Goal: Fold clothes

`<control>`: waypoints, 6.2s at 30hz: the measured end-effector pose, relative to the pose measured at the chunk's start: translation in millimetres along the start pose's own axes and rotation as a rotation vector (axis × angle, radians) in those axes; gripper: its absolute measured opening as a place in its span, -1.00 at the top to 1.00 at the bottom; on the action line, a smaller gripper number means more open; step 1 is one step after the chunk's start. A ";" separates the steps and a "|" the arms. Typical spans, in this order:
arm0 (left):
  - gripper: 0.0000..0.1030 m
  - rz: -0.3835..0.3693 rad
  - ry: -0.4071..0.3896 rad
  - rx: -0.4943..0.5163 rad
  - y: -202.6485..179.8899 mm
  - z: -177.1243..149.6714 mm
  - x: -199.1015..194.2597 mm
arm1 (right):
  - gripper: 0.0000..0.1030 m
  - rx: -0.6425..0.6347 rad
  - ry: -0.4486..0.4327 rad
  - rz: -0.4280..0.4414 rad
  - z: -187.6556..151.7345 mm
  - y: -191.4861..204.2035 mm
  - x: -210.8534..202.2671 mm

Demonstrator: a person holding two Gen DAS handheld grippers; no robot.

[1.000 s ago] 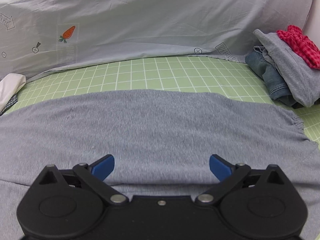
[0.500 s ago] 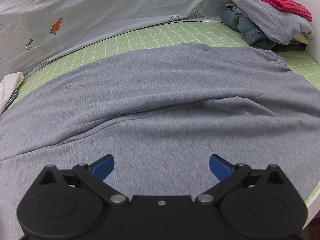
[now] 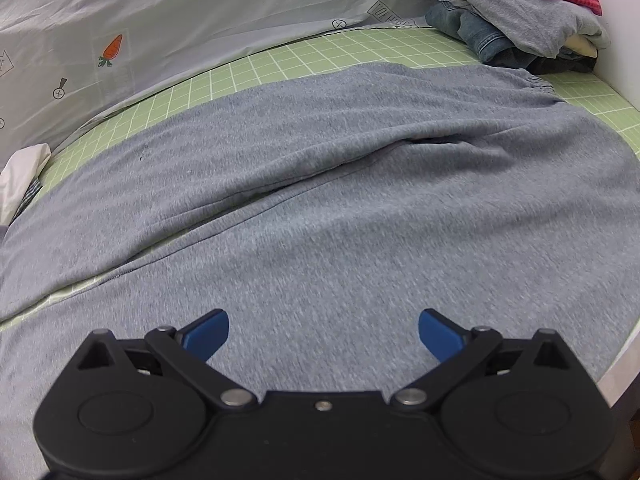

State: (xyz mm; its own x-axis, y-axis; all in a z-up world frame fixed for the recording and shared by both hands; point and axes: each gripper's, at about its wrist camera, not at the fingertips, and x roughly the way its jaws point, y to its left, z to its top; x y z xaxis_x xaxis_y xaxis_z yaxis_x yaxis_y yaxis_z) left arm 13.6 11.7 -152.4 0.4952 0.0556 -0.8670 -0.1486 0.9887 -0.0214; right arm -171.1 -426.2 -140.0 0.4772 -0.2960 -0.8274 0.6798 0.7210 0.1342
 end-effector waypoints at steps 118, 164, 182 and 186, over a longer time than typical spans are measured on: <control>0.98 0.084 -0.365 -0.231 -33.3 53.0 -115.2 | 0.92 0.496 -0.489 -0.291 134.9 -245.1 -74.8; -0.32 -0.254 0.043 0.431 -317.2 41.4 34.1 | -0.62 -0.362 -0.035 0.042 166.5 -14.9 116.5; -0.67 -0.230 -0.113 0.455 -400.8 120.6 86.1 | -0.88 -0.301 -0.067 0.072 262.0 35.7 202.9; -0.67 -0.243 -0.141 0.451 -397.2 125.8 75.7 | -0.87 -0.350 -0.108 0.103 261.8 39.6 186.4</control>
State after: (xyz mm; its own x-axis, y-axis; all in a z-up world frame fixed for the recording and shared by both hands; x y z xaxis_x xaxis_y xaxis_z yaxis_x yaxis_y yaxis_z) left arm 217.8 -359.2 -146.9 0.5845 -0.1946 -0.7877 0.3517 0.9356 0.0298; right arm 90.5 -616.8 -146.2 0.6020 -0.2620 -0.7543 0.4028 0.9153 0.0035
